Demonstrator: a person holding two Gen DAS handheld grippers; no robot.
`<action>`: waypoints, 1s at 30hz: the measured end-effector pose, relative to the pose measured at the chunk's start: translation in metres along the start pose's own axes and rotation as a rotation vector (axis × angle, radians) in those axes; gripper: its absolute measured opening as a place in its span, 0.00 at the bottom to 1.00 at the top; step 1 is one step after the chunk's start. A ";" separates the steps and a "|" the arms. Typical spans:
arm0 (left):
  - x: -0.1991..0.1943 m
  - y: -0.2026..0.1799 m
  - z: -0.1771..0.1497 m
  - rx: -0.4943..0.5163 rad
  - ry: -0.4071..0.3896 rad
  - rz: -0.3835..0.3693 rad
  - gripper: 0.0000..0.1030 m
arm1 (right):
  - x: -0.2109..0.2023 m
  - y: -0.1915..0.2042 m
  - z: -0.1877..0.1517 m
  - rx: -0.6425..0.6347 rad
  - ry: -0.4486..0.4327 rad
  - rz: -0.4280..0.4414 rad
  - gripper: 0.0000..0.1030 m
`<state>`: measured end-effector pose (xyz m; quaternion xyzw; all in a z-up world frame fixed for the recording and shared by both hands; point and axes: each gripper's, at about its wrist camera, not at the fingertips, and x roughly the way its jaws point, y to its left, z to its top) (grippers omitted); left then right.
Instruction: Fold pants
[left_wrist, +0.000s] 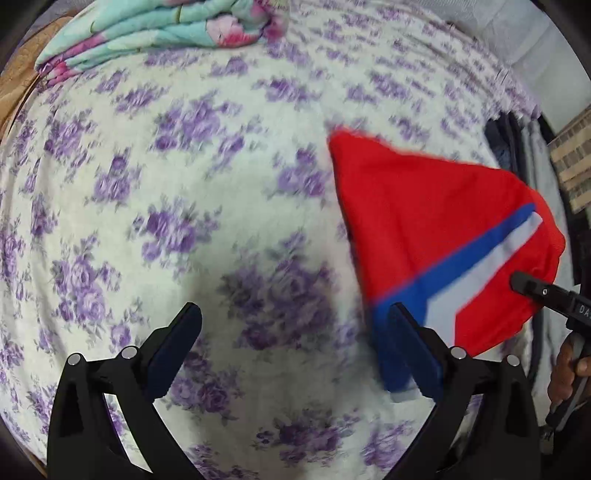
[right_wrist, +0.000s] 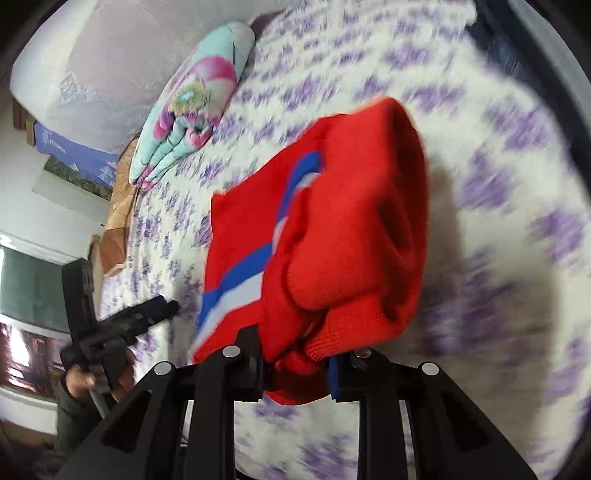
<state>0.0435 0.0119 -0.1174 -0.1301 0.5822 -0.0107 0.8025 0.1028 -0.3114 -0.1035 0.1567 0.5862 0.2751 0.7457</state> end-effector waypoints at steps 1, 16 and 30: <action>-0.002 -0.003 0.003 -0.004 -0.005 -0.026 0.95 | -0.010 -0.007 0.000 -0.012 -0.003 -0.037 0.23; 0.063 -0.106 0.026 0.126 0.202 -0.171 0.91 | -0.040 -0.083 -0.018 0.086 -0.030 -0.118 0.61; 0.067 -0.136 0.030 0.051 0.245 -0.242 0.27 | -0.003 -0.062 0.013 0.031 0.083 -0.006 0.26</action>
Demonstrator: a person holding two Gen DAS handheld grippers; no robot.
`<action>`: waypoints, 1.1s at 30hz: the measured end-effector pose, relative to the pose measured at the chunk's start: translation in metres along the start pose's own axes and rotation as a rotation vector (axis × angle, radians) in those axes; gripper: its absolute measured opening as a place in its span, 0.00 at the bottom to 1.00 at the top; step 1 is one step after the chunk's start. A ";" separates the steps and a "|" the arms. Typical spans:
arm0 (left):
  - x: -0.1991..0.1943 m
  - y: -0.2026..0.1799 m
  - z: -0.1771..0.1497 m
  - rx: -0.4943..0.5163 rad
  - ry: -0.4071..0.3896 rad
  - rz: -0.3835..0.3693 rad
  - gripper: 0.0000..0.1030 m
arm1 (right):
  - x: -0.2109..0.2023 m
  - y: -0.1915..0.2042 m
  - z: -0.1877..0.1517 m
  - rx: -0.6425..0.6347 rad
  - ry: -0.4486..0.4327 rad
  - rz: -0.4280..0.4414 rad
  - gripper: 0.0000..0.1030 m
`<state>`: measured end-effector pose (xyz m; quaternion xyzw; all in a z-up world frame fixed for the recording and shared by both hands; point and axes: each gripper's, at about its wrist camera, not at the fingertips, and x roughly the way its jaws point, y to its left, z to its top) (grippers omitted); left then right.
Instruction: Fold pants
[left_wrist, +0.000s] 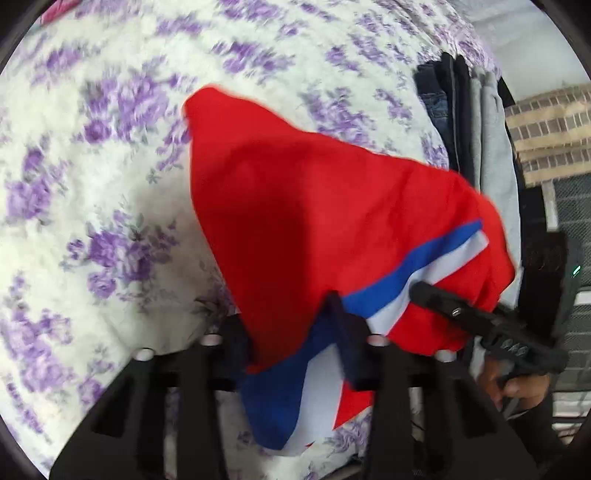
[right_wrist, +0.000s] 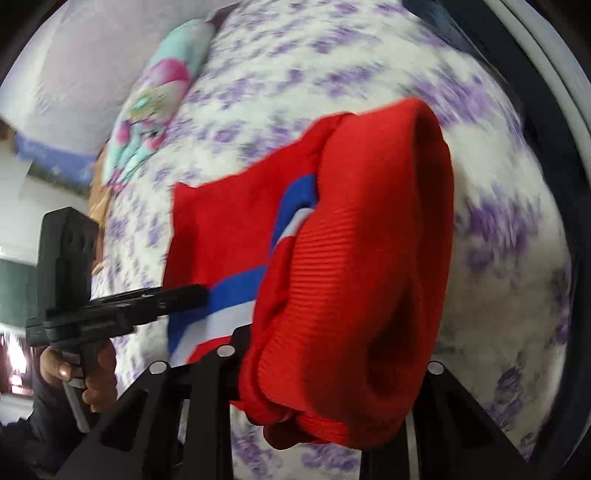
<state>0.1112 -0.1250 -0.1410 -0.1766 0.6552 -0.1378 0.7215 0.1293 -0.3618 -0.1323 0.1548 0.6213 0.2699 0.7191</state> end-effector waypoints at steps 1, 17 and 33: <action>-0.006 -0.003 0.000 -0.009 -0.006 0.005 0.25 | -0.006 0.005 0.004 -0.024 0.004 0.022 0.26; -0.154 -0.029 0.225 0.105 -0.514 0.269 0.25 | -0.038 0.111 0.270 -0.506 -0.316 -0.025 0.28; -0.013 0.083 0.340 -0.044 -0.492 0.629 0.64 | 0.118 0.042 0.376 -0.398 -0.314 -0.514 0.89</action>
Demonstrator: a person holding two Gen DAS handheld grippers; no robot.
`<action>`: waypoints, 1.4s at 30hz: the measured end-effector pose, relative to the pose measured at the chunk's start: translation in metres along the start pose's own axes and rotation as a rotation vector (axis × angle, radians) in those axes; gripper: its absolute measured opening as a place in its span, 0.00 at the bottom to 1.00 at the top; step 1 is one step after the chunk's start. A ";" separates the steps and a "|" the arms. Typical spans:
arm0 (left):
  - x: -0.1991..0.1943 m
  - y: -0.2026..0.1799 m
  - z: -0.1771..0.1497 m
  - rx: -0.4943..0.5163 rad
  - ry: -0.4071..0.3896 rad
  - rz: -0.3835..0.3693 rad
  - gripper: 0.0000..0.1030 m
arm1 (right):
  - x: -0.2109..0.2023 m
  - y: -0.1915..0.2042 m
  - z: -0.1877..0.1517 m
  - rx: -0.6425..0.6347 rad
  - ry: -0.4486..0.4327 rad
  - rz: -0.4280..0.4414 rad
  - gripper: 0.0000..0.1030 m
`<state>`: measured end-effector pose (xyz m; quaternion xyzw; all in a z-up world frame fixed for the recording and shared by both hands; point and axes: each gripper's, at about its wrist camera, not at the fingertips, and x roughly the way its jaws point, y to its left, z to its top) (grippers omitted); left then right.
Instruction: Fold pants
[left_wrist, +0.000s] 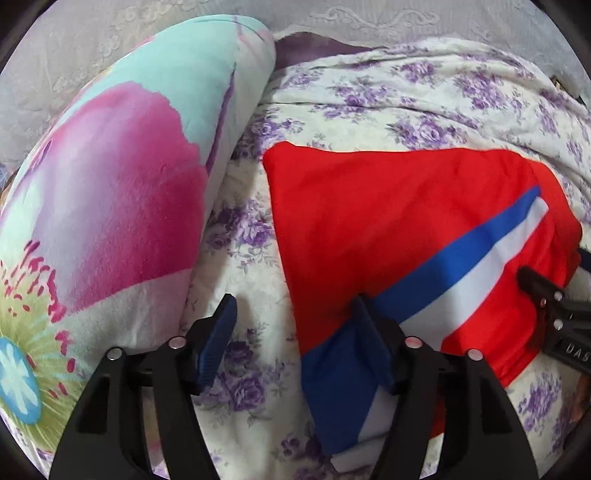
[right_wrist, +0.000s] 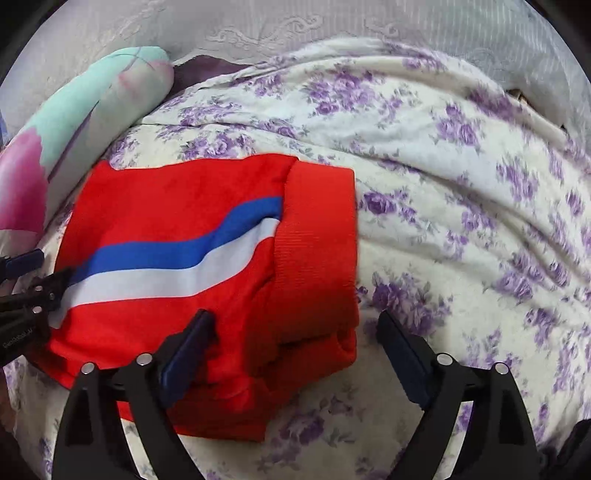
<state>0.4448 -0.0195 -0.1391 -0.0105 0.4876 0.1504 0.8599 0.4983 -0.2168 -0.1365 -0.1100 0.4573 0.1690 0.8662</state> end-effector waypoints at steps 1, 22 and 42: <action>0.000 -0.001 0.000 0.004 -0.013 0.008 0.65 | 0.004 -0.004 0.001 0.037 0.015 0.019 0.91; -0.104 -0.011 -0.060 -0.023 -0.028 -0.041 0.90 | -0.135 0.003 -0.080 0.035 -0.146 -0.053 0.96; -0.257 0.014 -0.176 -0.064 -0.034 -0.065 0.95 | -0.275 0.045 -0.163 0.081 -0.176 -0.011 0.96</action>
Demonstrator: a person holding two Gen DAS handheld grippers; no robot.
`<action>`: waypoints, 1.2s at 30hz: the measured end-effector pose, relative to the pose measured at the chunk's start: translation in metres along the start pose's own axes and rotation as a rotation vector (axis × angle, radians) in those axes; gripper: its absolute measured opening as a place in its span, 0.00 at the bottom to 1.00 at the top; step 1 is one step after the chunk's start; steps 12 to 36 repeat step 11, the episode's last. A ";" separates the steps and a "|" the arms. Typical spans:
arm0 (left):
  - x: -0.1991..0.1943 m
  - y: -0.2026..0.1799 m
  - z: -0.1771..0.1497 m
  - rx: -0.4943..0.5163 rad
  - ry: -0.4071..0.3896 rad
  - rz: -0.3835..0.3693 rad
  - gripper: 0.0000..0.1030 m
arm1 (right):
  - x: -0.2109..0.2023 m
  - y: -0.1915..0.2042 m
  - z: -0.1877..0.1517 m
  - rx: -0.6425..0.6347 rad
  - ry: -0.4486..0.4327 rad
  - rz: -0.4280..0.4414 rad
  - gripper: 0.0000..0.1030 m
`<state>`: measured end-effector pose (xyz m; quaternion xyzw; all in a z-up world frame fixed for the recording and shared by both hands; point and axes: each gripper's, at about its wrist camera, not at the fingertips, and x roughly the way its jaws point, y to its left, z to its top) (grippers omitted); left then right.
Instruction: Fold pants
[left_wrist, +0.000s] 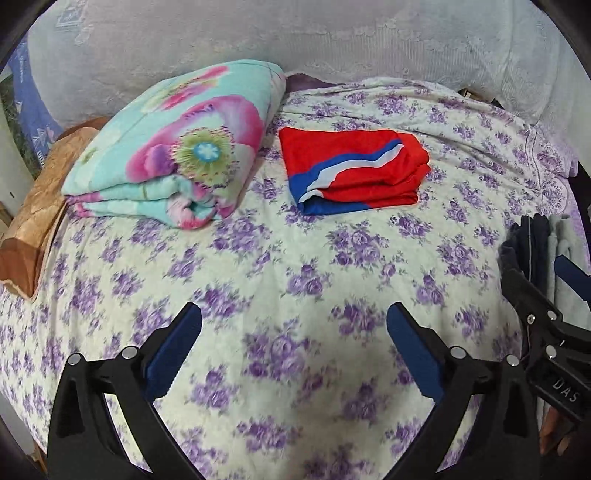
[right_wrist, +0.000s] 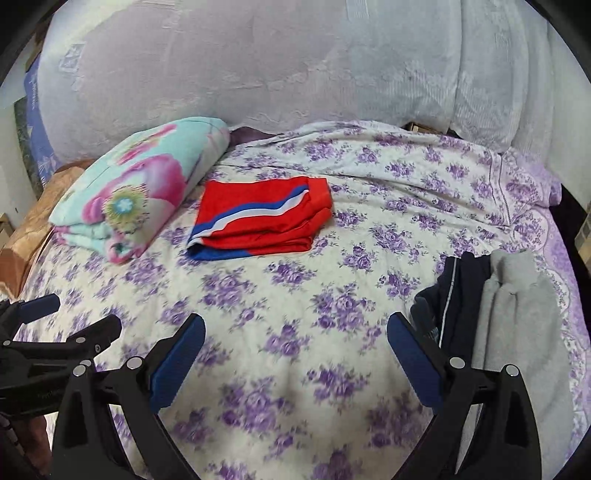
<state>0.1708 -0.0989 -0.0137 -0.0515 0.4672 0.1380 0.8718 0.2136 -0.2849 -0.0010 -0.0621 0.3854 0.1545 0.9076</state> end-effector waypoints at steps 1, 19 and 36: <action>-0.003 0.002 -0.003 -0.002 0.004 -0.004 0.95 | -0.004 0.002 -0.002 -0.004 -0.001 0.000 0.96; -0.025 0.018 -0.024 -0.040 0.010 -0.021 0.95 | -0.024 0.017 -0.030 -0.020 0.040 0.011 0.96; -0.025 0.018 -0.024 -0.040 0.010 -0.021 0.95 | -0.024 0.017 -0.030 -0.020 0.040 0.011 0.96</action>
